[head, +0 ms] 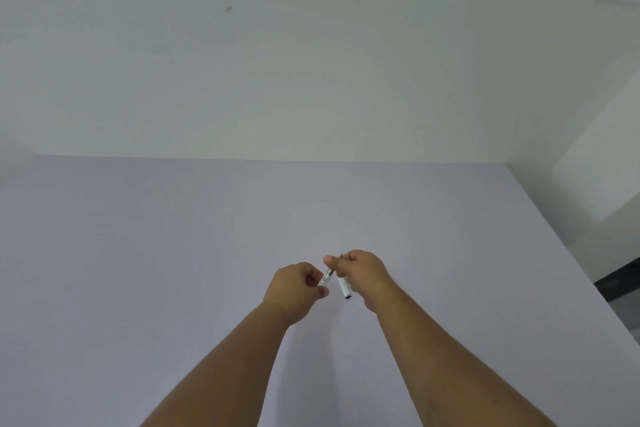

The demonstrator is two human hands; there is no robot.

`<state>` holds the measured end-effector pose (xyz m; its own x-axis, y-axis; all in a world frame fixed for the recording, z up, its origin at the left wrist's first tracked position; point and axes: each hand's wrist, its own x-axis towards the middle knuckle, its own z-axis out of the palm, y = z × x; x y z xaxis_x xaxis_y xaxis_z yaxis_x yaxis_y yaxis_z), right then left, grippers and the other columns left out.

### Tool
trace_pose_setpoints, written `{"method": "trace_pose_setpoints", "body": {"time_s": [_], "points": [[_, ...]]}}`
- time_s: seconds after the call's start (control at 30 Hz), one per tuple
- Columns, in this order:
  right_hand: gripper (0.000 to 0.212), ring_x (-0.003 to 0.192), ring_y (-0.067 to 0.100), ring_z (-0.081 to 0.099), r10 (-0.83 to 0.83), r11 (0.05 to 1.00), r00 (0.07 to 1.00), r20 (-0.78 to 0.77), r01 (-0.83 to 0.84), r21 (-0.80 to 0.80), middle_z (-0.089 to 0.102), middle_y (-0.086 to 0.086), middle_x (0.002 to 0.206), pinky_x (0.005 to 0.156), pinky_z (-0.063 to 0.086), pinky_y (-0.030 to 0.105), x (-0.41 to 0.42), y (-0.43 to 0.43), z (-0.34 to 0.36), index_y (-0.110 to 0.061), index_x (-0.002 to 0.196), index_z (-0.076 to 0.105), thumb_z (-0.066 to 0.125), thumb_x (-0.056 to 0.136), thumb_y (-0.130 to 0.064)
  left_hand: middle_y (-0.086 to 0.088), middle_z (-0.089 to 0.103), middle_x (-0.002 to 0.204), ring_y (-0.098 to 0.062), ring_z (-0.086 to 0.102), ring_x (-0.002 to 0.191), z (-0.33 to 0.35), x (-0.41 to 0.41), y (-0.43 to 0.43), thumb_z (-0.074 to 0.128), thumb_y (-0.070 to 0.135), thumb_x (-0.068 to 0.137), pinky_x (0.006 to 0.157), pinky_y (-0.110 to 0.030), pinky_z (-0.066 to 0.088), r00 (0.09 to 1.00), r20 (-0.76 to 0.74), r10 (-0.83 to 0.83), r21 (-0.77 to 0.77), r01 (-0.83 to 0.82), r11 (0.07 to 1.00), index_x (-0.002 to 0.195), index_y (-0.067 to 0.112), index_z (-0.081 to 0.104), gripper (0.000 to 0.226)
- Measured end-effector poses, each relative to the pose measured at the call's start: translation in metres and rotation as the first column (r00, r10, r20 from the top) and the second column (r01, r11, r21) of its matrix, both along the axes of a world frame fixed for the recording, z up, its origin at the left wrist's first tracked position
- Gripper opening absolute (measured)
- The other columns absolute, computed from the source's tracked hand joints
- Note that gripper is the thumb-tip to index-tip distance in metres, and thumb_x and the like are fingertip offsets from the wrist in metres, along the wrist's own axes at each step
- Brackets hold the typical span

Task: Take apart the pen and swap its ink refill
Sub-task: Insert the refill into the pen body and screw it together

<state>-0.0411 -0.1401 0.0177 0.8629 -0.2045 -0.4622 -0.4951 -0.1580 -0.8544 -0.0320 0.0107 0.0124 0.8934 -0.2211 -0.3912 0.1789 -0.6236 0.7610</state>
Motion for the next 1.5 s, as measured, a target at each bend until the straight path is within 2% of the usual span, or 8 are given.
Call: {"method": "trace_pose_setpoints", "body": {"time_s": [0.2,0.33,0.47,0.6,0.73,0.9,1.03,1.5], "points": [[0.007,0.077,0.018,0.049,0.019,0.985,0.999,0.031,-0.024,0.169,0.065,-0.002,0.086,0.07,0.04,0.028,-0.001,0.0,0.002,-0.021,0.076,0.069,0.07,0.081,-0.026,0.007,0.06,0.076,-0.012,0.056,0.066,0.002,0.002,0.001,0.073,0.018,0.076,0.053,-0.023,0.045,1.0,0.007,0.019,0.012,-0.019,1.0,0.086,0.02,0.063,0.014],[0.03,0.066,0.014,0.049,0.022,1.0,0.998,-0.055,-0.023,-0.018,0.059,-0.004,0.072,0.063,0.042,0.028,0.001,0.002,0.004,-0.019,0.067,0.056,0.073,0.075,-0.043,0.008,0.06,0.076,-0.011,0.056,0.065,0.002,-0.001,0.001,0.072,0.019,0.076,0.053,-0.023,0.046,1.0,-0.004,-0.002,0.029,0.002,1.0,0.087,0.02,0.062,0.015],[0.006,0.069,0.011,0.048,0.034,0.989,0.999,0.015,-0.036,0.146,0.064,-0.004,0.083,0.065,0.04,0.024,-0.001,0.0,0.004,-0.022,0.077,0.069,0.068,0.082,-0.025,0.008,0.06,0.075,-0.01,0.056,0.061,0.003,0.002,0.001,0.072,0.019,0.076,0.048,-0.022,0.043,1.0,-0.002,0.004,0.031,-0.004,1.0,0.082,0.022,0.061,0.013],[0.028,0.061,0.01,0.046,0.003,1.0,0.999,-0.032,-0.003,-0.017,0.057,-0.006,0.066,0.061,0.037,0.024,-0.002,0.0,0.005,-0.017,0.066,0.058,0.072,0.077,-0.039,0.008,0.06,0.074,-0.008,0.055,0.06,0.002,0.0,-0.001,0.072,0.02,0.076,0.049,-0.022,0.042,1.0,-0.005,-0.017,0.041,0.018,0.999,0.08,0.023,0.06,0.013],[0.006,0.069,0.004,0.052,0.027,0.992,0.999,0.034,-0.031,0.124,0.063,-0.01,0.077,0.064,0.037,0.021,-0.004,0.0,0.005,-0.022,0.078,0.066,0.069,0.083,-0.026,0.008,0.061,0.075,-0.01,0.055,0.06,0.003,0.002,-0.001,0.072,0.02,0.076,0.049,-0.022,0.043,1.0,0.001,-0.001,0.035,0.001,0.999,0.08,0.024,0.06,0.014],[0.028,0.063,0.008,0.046,0.009,1.0,0.999,-0.036,-0.009,0.016,0.057,-0.007,0.069,0.063,0.036,0.025,-0.003,0.001,0.007,-0.019,0.066,0.056,0.073,0.077,-0.038,0.01,0.06,0.073,-0.009,0.056,0.06,0.003,0.001,-0.001,0.071,0.02,0.076,0.049,-0.022,0.044,1.0,0.002,-0.01,0.057,0.01,0.998,0.08,0.024,0.059,0.013],[0.008,0.067,0.01,0.047,0.04,0.992,0.999,0.009,-0.041,0.122,0.064,-0.008,0.078,0.062,0.037,0.022,-0.004,-0.001,0.007,-0.023,0.074,0.068,0.069,0.081,-0.026,0.009,0.06,0.073,-0.009,0.056,0.059,0.003,0.003,-0.001,0.071,0.02,0.076,0.048,-0.022,0.044,1.0,0.006,-0.006,0.061,0.005,0.998,0.079,0.024,0.059,0.013],[0.025,0.059,0.008,0.047,-0.026,0.999,1.0,0.003,0.025,0.038,0.066,-0.005,0.071,0.061,0.036,0.023,0.003,-0.001,0.007,-0.017,0.061,0.06,0.072,0.08,-0.03,0.012,0.057,0.071,-0.008,0.054,0.06,0.004,0.006,-0.011,0.07,0.022,0.077,0.051,-0.022,0.042,0.999,0.049,-0.013,0.104,0.008,0.995,0.083,0.023,0.059,0.013]]}}
